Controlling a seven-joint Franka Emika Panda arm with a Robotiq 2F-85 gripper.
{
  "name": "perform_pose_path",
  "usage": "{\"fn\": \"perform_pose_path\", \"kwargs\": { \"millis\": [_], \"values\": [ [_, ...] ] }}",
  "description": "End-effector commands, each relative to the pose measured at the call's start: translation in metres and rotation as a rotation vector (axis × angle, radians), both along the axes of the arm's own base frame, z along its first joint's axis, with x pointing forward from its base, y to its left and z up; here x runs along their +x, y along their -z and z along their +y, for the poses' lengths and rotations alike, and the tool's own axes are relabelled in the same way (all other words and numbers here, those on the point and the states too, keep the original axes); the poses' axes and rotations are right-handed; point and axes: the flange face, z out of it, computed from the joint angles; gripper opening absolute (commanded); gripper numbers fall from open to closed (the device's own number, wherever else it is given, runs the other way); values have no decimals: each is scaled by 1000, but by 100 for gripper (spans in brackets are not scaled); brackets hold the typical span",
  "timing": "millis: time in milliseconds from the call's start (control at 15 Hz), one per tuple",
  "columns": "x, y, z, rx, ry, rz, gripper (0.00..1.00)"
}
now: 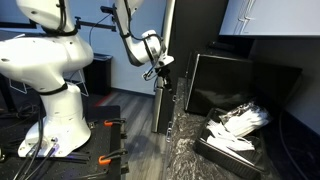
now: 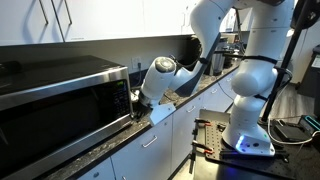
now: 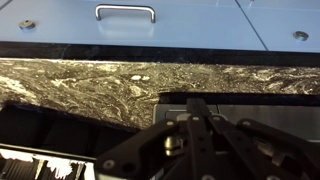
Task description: Open the door of the microwave
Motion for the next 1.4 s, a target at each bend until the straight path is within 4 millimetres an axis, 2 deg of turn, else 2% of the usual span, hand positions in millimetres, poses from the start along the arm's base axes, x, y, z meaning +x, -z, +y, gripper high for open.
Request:
{"fn": "perform_pose_path", "kwargs": {
  "millis": [0, 267, 600, 867, 1133, 1333],
  "values": [
    [7, 13, -3, -29, -32, 7, 0],
    [22, 32, -1, -80, -96, 15, 0],
    [51, 52, 18, -185, -112, 16, 0],
    [65, 66, 30, -261, -120, -1, 0],
    [66, 57, 42, -344, -115, -41, 0],
    [53, 46, 50, -382, -106, -61, 0]
  ]
}}
